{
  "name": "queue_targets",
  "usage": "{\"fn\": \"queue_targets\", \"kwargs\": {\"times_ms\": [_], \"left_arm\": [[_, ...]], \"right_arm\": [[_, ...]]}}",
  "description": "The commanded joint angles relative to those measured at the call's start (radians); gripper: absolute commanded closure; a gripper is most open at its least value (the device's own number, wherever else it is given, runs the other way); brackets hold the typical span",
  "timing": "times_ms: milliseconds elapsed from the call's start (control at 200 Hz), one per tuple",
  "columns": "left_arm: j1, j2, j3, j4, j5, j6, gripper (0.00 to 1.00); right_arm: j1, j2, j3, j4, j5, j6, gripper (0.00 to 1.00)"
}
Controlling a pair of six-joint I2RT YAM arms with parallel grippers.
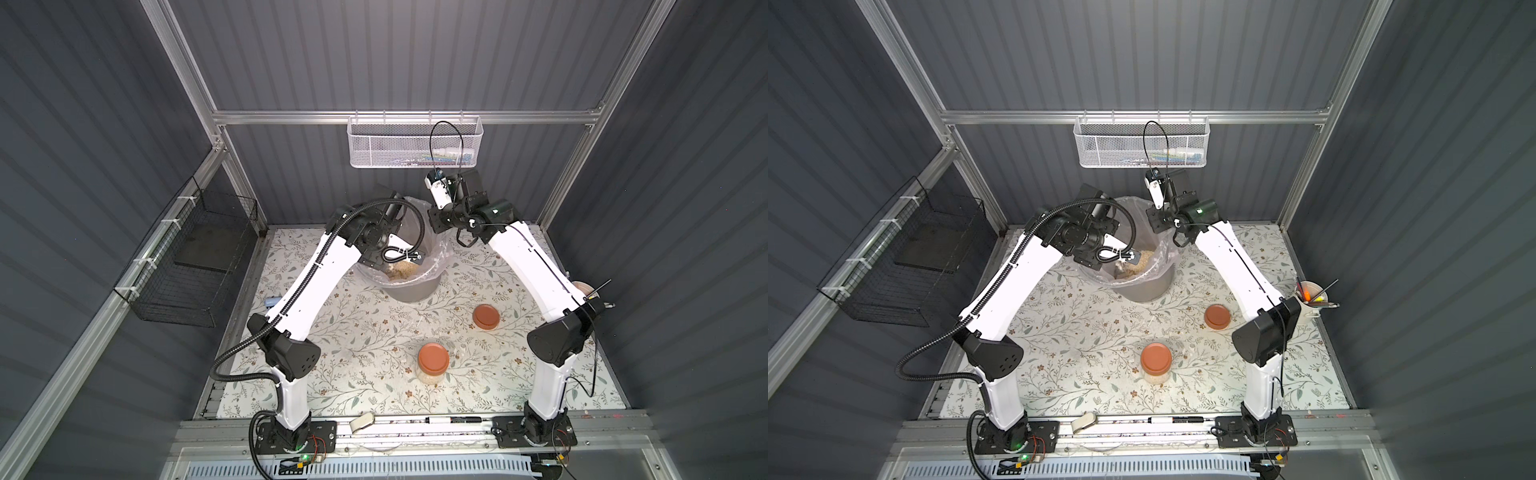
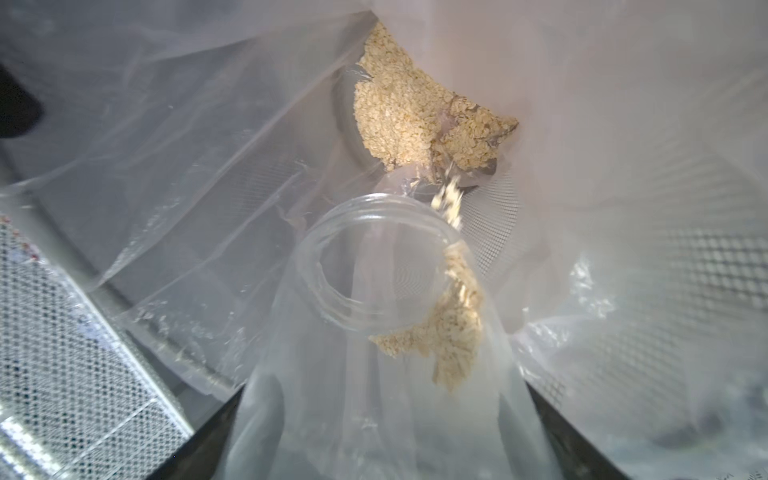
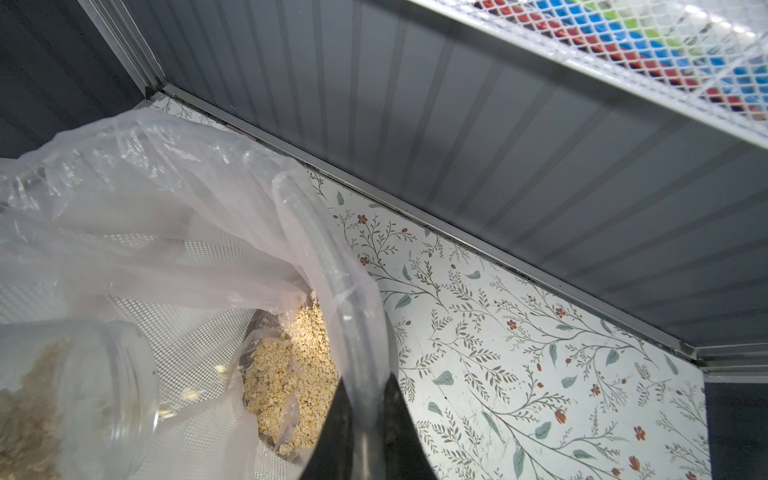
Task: Empty expired oatmeal from jars
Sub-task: Pick up the trash bin from the center of the board.
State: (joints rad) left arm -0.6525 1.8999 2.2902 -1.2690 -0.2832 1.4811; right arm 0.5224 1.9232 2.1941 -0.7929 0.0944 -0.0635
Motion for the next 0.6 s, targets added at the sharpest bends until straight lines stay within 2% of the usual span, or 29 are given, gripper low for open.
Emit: {"fn": "queue_targets", "kwargs": {"times_ms": [0, 135, 205, 255, 330, 400, 495, 595], "left_arm": [[0.022, -0.002, 0.078, 0.000, -0.010, -0.011, 1.00], [0.007, -0.024, -0.102, 0.047, 0.035, -0.028, 1.00], [0.008, 0.013, -0.015, -0.004, 0.008, -0.035, 1.00], [0.009, 0.022, 0.084, -0.024, 0.000, -0.007, 1.00], [0.005, 0.020, 0.155, -0.009, -0.012, 0.042, 1.00], [0.006, 0.019, 0.113, 0.003, 0.018, 0.041, 1.00], [0.007, 0.033, 0.005, -0.013, 0.070, -0.042, 1.00], [0.024, 0.060, 0.085, -0.043, 0.041, -0.060, 1.00]], "right_arm": [[-0.003, -0.008, 0.035, 0.080, 0.002, 0.010, 0.98], [-0.004, -0.008, 0.026, 0.108, -0.009, 0.023, 0.98], [-0.005, 0.005, 0.052, 0.078, -0.015, 0.018, 0.98], [-0.005, 0.004, 0.051, 0.069, -0.004, 0.009, 0.98], [-0.006, -0.011, 0.022, 0.089, 0.008, 0.005, 0.98], [-0.009, -0.011, 0.016, 0.105, -0.003, 0.019, 0.98], [-0.009, 0.010, 0.041, 0.096, -0.018, 0.028, 0.98], [-0.008, 0.022, 0.063, 0.071, -0.017, 0.014, 0.98]]}}
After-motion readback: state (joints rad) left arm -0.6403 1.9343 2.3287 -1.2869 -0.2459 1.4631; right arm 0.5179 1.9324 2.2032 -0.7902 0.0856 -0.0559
